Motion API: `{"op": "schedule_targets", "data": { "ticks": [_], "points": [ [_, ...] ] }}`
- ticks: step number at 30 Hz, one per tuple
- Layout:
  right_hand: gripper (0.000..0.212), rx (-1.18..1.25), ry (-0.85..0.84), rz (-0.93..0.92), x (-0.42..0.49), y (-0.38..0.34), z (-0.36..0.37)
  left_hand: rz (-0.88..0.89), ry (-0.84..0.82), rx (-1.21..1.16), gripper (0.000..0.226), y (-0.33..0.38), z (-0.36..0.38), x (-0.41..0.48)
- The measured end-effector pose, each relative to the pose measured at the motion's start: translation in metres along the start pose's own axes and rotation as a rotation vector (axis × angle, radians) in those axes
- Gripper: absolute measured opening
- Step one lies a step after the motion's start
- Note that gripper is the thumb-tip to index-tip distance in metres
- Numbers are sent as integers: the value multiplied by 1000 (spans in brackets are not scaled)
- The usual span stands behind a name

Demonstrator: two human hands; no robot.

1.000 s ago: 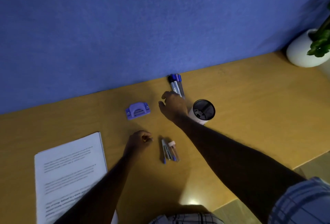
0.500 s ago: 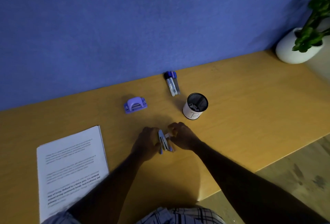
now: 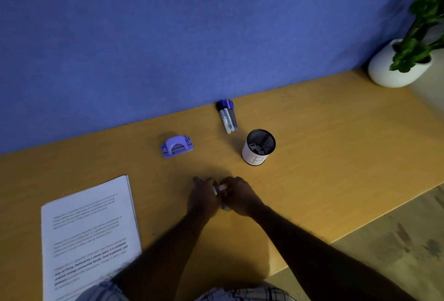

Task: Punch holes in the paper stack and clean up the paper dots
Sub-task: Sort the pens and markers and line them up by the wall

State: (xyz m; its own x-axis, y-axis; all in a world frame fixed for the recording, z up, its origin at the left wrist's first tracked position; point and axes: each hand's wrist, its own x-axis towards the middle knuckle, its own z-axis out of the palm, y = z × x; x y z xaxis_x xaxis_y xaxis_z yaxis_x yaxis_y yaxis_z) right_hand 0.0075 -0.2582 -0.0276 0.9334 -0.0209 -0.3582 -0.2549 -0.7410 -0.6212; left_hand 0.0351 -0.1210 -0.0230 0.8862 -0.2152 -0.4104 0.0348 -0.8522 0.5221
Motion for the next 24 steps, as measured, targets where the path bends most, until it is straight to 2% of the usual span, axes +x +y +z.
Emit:
{"op": "schedule_targets", "data": {
  "ticks": [2, 6, 8, 11, 15, 19, 22, 24],
  "points": [
    [37, 5, 23, 20, 1, -1, 1, 4, -7, -65, 37, -1, -3, 0],
    [51, 0, 30, 69, 1, -2, 7, -31, 33, -142, 20, -7, -10, 1],
    [55, 19, 27, 94, 2, -3, 7, -58, 53, -173, 22, -7, -11, 2],
    [45, 95, 16, 111, 5, -5, 2, -51, 50, -247, 28, -8, -12, 6],
    [24, 435, 10, 270, 8, -5, -6, -56, 44, -444, 44, -19, -16, 9],
    [9, 781, -26, 356, 10, -11, -8, -175, -7, -771, 37, -26, -20, 11],
    [22, 873, -107, 309, 11, -18, -9, -152, -48, -983, 37, -24, -26, 16],
    [24, 858, -151, 196, 11, -23, -13, -116, -43, -1032, 39, -20, -31, 19]
  ]
}}
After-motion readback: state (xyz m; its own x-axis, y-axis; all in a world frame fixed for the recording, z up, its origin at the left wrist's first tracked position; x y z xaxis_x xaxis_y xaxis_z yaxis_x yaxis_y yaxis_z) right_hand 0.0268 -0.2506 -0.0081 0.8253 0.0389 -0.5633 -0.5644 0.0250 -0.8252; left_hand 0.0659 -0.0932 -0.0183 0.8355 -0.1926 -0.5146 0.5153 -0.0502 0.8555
